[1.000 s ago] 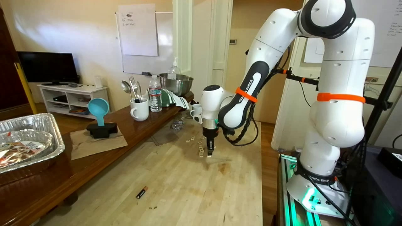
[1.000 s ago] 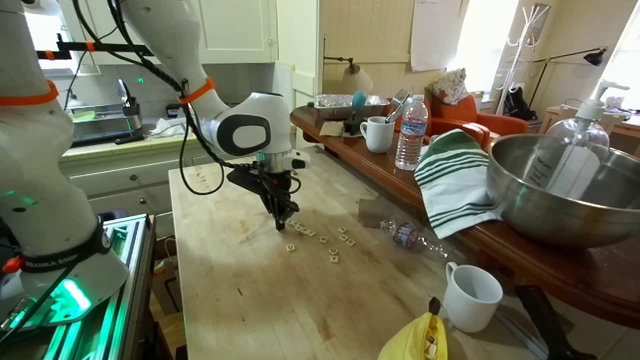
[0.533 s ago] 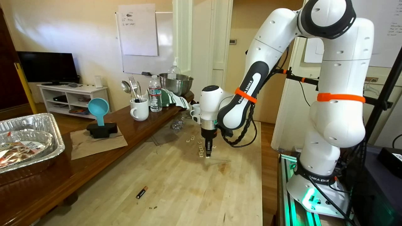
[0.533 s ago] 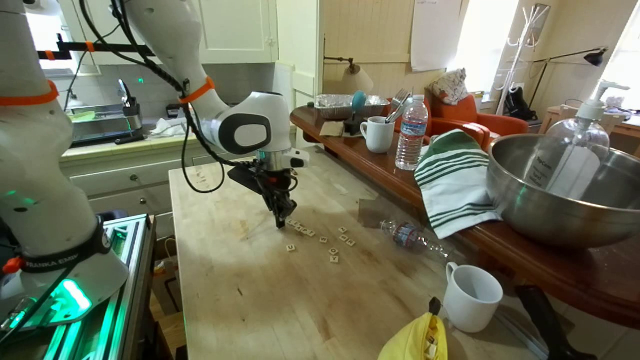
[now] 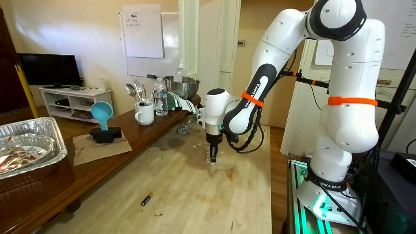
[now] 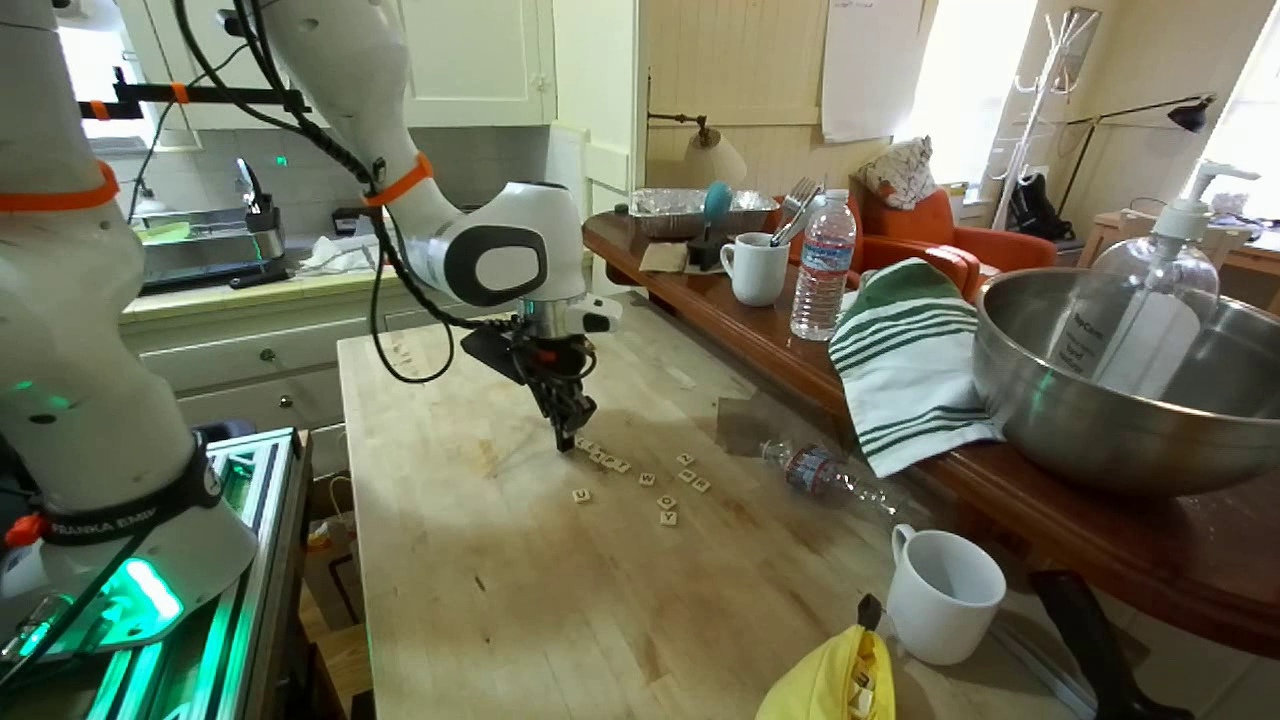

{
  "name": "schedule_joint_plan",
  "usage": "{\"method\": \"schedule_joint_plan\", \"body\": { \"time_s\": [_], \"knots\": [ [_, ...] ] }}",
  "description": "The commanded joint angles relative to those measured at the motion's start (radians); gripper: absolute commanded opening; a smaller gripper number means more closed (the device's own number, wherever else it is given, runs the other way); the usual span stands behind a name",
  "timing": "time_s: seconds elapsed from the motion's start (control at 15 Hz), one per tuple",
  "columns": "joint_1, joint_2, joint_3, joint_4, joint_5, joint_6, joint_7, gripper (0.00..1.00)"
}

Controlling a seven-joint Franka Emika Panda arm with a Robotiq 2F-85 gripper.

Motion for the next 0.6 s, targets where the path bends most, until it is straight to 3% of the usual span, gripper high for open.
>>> {"method": "schedule_joint_plan", "body": {
  "time_s": [0.0, 0.53],
  "knots": [
    [0.015, 0.121, -0.005, 0.038, -0.034, 0.048, 0.057, 0.00],
    [0.018, 0.151, -0.004, 0.067, -0.018, 0.088, 0.056, 0.00]
  ]
}}
